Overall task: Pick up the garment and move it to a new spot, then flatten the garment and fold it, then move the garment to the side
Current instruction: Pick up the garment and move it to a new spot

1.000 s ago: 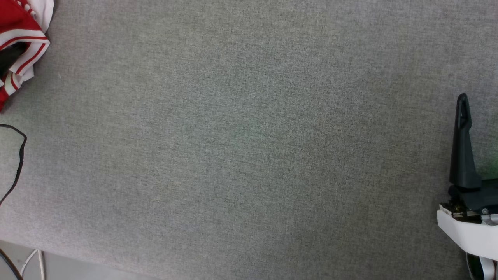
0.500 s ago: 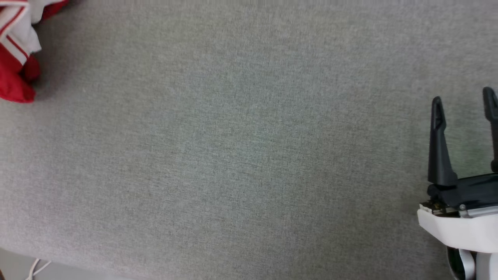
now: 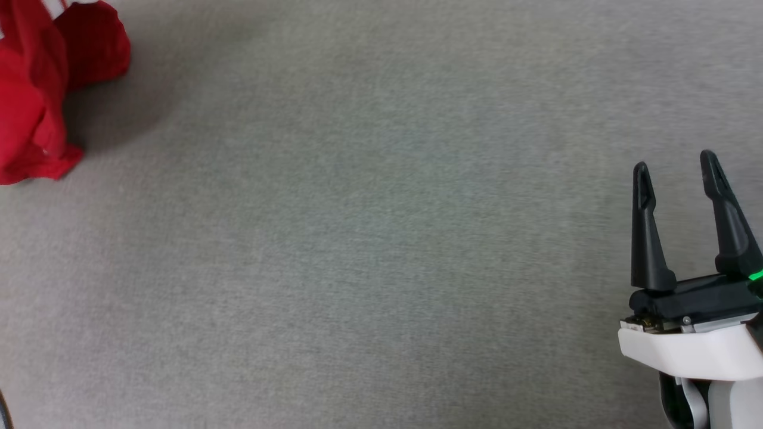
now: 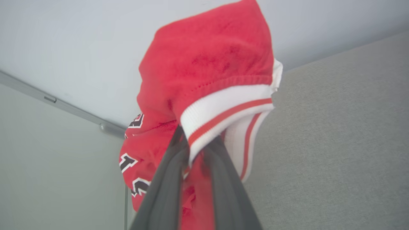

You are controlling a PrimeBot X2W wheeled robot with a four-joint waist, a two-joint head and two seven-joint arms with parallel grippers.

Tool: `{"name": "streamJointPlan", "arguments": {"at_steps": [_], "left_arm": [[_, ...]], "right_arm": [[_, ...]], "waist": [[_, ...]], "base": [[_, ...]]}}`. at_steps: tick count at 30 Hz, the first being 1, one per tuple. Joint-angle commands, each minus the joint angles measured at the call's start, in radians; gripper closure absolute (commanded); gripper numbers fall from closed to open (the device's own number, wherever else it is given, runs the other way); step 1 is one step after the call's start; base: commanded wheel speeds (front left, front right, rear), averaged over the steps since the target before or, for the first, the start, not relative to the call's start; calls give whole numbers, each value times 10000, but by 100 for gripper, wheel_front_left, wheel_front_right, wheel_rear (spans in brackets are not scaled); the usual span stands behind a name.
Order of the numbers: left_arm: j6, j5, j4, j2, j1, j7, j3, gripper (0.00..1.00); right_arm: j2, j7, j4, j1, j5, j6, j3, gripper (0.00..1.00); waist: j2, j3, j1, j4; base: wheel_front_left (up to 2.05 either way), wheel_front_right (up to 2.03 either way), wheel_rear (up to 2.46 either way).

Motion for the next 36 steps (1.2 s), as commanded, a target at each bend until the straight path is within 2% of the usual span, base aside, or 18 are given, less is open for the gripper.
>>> {"name": "streamJointPlan", "arguments": {"at_steps": [1,5,17,25,36], "left_arm": [[1,65,-237,-77,-287,57,-185,100],[1,223,-817,-220,-856,258,-774,100],[1,-33,-2104,-1193,-2071,454,-2358,100],[2,-344,-2874,-1724,-2411,421,-3160,100],[122,-208,-3436,-2098,-208,-114,-4603,100]], "right_arm": [[31,-26,53,89,143,-3,2,0],[33,-26,195,179,403,-3,5,0],[33,-26,543,513,1056,-3,1,0],[34,-26,633,666,1297,-3,-62,0],[33,-26,762,582,1316,-3,-164,0]], "waist": [[0,-458,0,-485],[0,-859,0,-973],[0,-1807,0,-2427],[0,-1982,0,-2952],[0,-1649,0,-3030]], "base": [[0,0,0],[0,0,0],[0,0,0],[0,0,0],[0,0,0]]}}
